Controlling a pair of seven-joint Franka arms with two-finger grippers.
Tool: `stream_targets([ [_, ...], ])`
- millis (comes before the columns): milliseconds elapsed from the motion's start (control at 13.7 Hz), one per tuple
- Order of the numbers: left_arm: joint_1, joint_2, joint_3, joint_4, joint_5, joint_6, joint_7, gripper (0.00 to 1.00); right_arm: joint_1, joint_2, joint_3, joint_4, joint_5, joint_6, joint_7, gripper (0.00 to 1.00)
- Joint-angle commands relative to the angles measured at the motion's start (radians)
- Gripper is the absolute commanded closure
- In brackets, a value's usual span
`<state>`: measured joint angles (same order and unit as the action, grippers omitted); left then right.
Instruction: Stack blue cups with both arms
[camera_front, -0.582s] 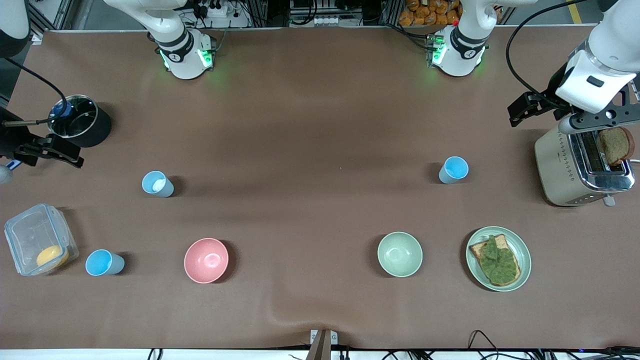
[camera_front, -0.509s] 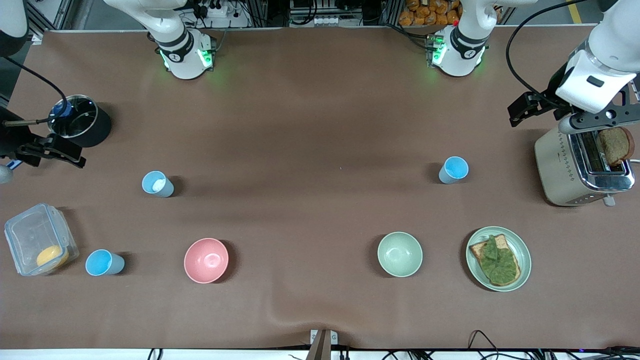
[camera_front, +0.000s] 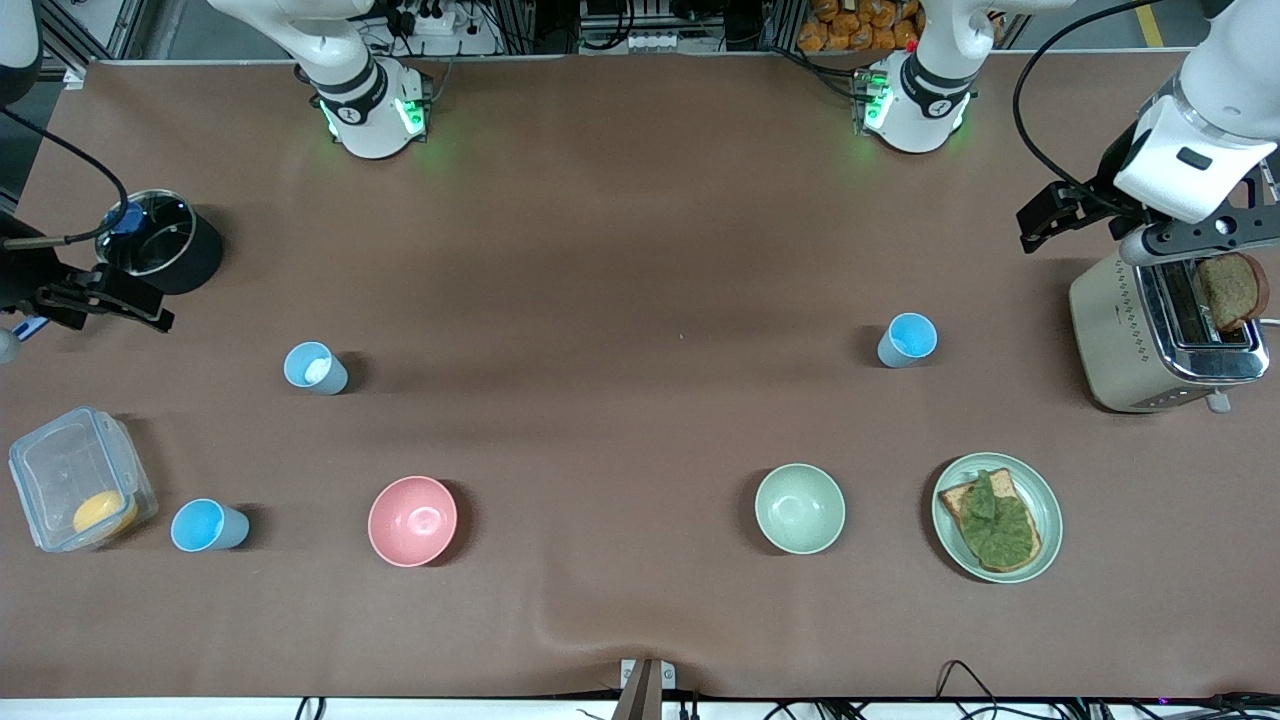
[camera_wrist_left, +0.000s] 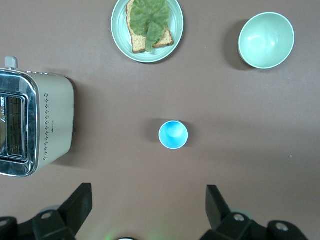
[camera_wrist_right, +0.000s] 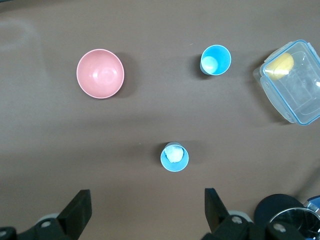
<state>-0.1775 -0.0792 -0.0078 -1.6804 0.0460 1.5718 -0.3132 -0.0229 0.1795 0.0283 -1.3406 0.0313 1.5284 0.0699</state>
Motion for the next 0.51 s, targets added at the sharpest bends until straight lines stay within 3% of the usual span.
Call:
stream_targets([
  [0, 0.009, -0.005, -0.005, 0.005, -0.002, -0.015, -0.012, 0.00, -0.009, -0.025, 0.007, -0.017, 0.007, -0.005, 0.007, 0.00],
  [437, 0.007, -0.005, -0.003, 0.007, -0.002, -0.015, -0.012, 0.00, -0.015, -0.023, 0.005, -0.022, 0.005, -0.017, -0.007, 0.00],
])
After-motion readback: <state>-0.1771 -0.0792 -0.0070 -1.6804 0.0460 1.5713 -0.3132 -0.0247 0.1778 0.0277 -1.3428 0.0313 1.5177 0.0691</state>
